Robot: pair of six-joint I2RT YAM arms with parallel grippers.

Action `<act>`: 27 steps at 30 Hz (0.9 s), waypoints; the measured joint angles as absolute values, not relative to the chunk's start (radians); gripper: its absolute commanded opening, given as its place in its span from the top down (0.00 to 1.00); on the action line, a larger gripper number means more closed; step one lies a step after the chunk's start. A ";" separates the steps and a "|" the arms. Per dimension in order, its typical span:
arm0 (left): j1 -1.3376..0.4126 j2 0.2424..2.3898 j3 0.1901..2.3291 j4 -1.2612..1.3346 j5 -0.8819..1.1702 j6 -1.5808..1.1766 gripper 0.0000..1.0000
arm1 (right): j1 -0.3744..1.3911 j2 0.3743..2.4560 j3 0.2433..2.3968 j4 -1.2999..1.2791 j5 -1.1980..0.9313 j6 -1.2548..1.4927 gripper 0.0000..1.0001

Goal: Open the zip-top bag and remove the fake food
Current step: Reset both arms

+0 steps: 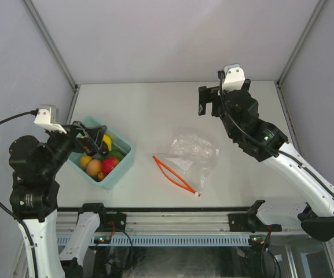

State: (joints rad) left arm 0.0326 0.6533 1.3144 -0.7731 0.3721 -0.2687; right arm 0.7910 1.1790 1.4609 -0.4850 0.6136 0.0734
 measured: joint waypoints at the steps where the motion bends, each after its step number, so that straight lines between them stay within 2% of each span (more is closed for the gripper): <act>1: 0.033 0.653 1.314 -0.773 0.372 -0.269 0.00 | 0.792 1.179 1.459 -0.483 0.616 0.072 0.01; 27: 0.033 0.633 1.298 -0.771 0.369 -0.268 0.00 | 0.807 1.174 1.444 -0.466 0.640 0.040 0.01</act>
